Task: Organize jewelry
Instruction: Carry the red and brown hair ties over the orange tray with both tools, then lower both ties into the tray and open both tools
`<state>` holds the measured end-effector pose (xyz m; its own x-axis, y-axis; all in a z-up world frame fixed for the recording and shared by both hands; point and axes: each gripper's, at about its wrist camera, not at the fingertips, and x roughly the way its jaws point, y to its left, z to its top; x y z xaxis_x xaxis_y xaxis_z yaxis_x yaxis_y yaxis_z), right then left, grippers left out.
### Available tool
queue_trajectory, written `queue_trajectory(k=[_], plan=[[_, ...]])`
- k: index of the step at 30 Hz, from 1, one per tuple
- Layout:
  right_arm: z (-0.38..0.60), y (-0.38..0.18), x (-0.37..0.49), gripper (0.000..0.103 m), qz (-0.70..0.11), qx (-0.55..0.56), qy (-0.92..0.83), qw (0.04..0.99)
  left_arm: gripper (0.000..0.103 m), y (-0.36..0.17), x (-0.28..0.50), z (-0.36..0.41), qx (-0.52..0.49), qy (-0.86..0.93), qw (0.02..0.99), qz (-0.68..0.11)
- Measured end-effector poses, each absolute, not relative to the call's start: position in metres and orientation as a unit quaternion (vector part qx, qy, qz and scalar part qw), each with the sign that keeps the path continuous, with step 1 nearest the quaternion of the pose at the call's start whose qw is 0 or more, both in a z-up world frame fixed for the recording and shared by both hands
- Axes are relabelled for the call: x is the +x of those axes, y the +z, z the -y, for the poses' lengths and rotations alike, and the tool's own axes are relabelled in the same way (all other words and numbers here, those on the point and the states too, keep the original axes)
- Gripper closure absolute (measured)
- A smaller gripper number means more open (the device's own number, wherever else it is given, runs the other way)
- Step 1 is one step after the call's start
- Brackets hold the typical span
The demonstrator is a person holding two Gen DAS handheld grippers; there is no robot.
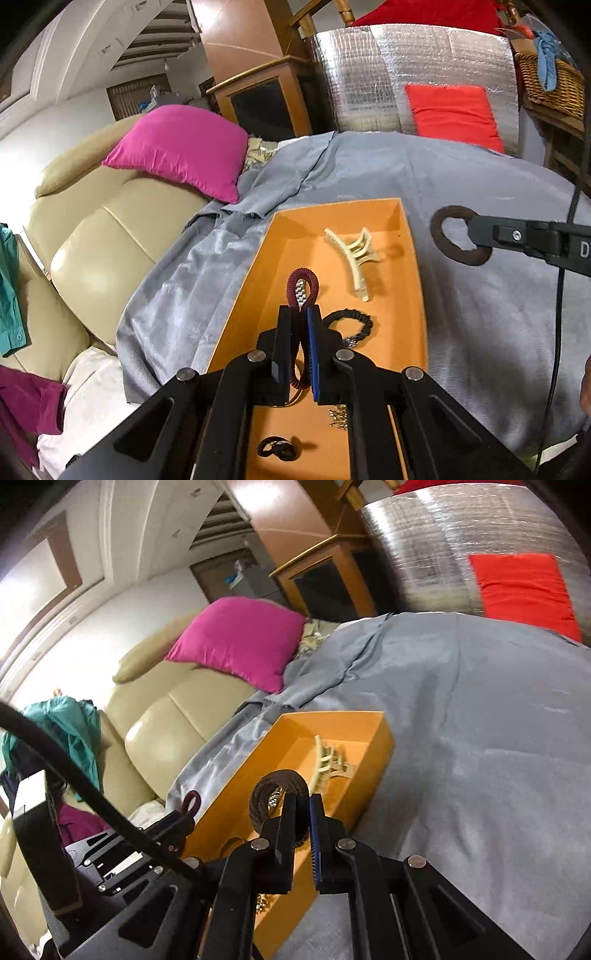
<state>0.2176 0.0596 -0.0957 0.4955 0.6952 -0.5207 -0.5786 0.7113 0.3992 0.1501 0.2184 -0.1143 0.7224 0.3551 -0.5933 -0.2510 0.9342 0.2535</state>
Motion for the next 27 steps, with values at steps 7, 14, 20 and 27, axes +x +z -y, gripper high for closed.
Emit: queue_trajectory(k=[7, 14, 20, 27], plan=[[-0.094, -0.106, 0.232, 0.095, -0.359, 0.052, 0.398, 0.842, 0.095, -0.130, 0.154, -0.237, 0.071, 0.168, 0.916, -0.357], [-0.115, -0.121, 0.210, 0.095, -0.381, -0.002, 0.438, 0.814, 0.095, -0.154, 0.132, -0.254, 0.040, 0.122, 0.903, -0.411], [-0.127, -0.128, 0.193, 0.095, -0.383, -0.054, 0.443, 0.809, 0.095, -0.173, 0.121, -0.261, -0.032, 0.063, 0.888, -0.455], [-0.140, -0.142, 0.187, 0.095, -0.378, -0.109, 0.427, 0.814, 0.095, -0.190, 0.131, -0.256, -0.047, 0.058, 0.871, -0.486]])
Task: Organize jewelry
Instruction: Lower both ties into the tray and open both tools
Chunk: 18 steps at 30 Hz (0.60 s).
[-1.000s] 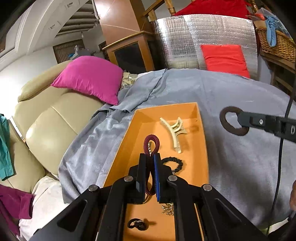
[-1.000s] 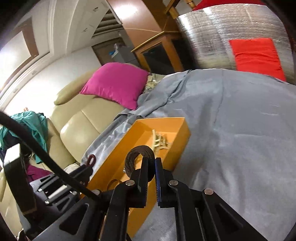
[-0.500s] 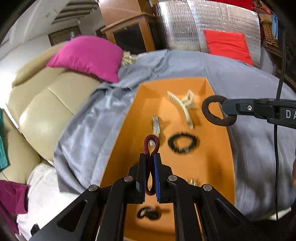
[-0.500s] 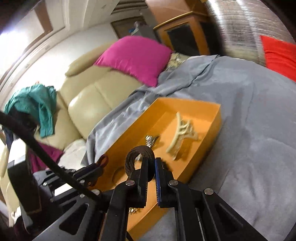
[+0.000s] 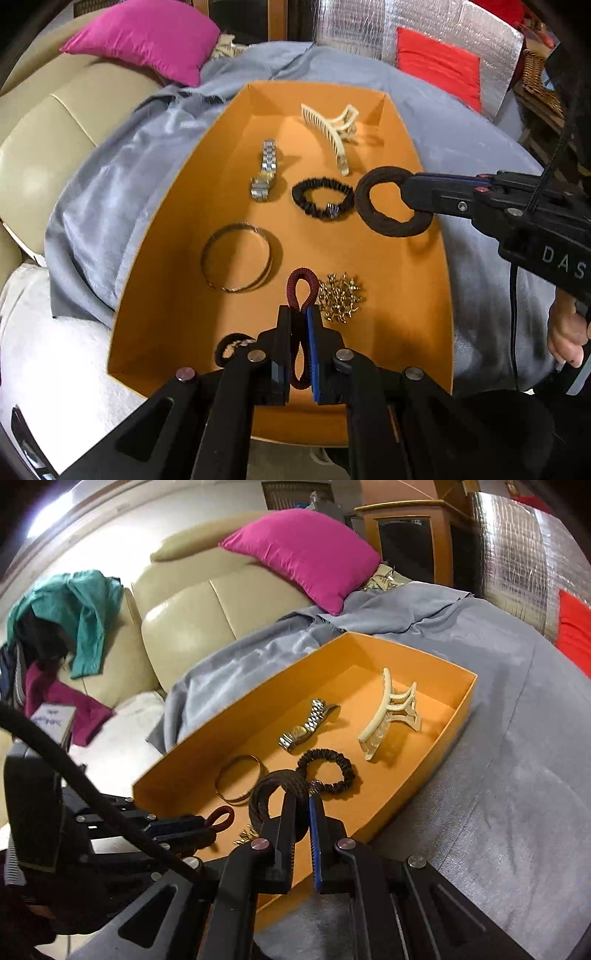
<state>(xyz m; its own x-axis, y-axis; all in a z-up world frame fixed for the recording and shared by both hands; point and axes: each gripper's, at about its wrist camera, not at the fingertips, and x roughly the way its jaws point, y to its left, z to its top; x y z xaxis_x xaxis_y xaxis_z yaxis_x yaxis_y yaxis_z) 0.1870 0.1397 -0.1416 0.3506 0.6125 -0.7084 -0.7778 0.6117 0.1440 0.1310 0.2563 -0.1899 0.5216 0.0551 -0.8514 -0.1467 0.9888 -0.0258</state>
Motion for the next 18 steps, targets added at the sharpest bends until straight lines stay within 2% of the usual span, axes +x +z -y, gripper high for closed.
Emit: queue_trajectory(k=[18], plan=[[-0.1391, -0.1447, 0.1880, 0.092, -0.378, -0.121, 0.416, 0.818, 0.095, -0.1981, 0.1346, -0.2491, -0.011, 0.105, 0.858, -0.503]])
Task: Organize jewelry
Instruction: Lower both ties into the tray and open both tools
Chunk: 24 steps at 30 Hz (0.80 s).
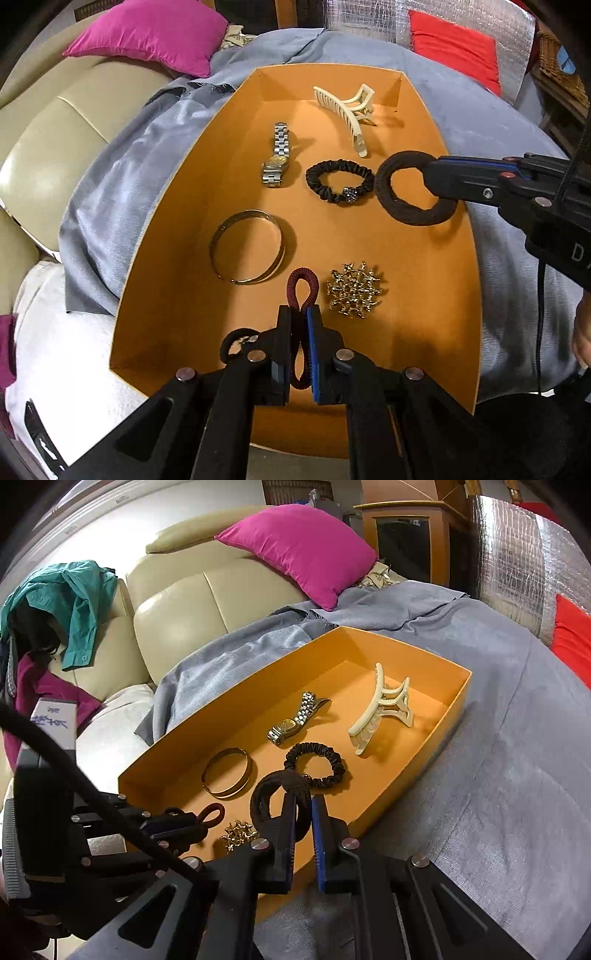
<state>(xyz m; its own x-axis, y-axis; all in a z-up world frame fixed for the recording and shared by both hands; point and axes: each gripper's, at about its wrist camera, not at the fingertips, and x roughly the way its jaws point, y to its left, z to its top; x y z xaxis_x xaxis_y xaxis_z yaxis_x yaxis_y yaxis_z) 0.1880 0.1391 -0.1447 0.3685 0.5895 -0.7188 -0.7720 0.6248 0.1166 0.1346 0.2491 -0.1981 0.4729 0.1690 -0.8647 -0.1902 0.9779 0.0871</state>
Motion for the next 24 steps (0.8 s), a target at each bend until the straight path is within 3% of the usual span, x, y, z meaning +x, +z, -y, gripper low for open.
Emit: queue_trajectory(k=[14, 24], plan=[[-0.1357, -0.1481, 0.1922, 0.092, -0.389, -0.108, 0.419, 0.813, 0.094, -0.1994, 0.1347, -0.2495, 0.019, 0.133, 0.854, -0.502], [-0.1336, -0.1493, 0.1953, 0.092, -0.398, -0.100, 0.416, 0.811, 0.082, -0.1979, 0.1342, -0.2488, 0.031, 0.141, 0.853, -0.502]])
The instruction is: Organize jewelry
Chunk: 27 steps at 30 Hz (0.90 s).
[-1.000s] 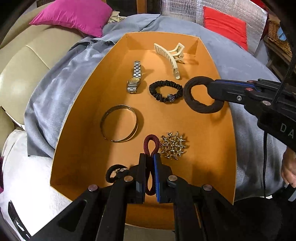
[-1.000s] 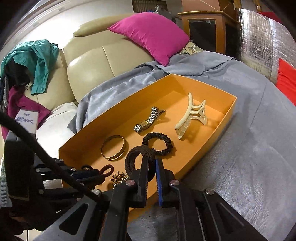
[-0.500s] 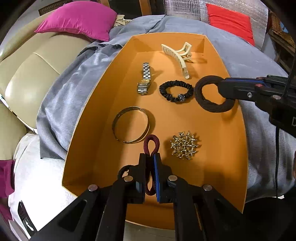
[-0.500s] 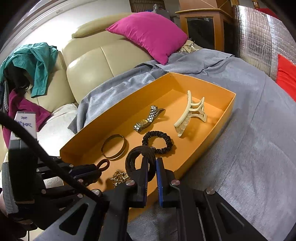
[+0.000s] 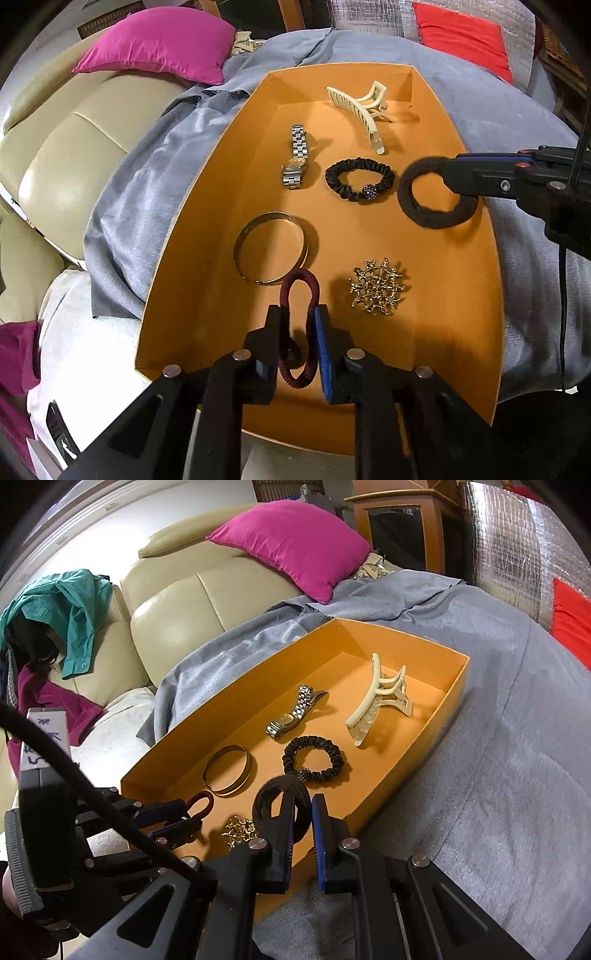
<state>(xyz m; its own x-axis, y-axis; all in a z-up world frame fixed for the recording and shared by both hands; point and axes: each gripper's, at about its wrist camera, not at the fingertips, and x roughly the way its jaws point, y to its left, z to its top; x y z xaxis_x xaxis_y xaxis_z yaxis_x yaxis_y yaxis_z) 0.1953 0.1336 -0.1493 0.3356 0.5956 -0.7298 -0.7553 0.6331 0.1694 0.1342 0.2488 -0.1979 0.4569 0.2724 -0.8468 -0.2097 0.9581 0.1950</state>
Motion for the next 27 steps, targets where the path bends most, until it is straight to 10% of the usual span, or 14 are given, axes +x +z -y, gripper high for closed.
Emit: queue_trajectory(k=[12, 27], plan=[[-0.126, -0.145, 0.199, 0.091, -0.404, -0.075, 0.418, 0.810, 0.049, -0.192, 0.133, -0.246, 0.056, 0.165, 0.852, -0.493], [-0.104, -0.129, 0.194, 0.091, -0.398, -0.050, 0.411, 0.819, 0.033, -0.160, 0.127, -0.237, 0.094, 0.207, 0.863, -0.452]])
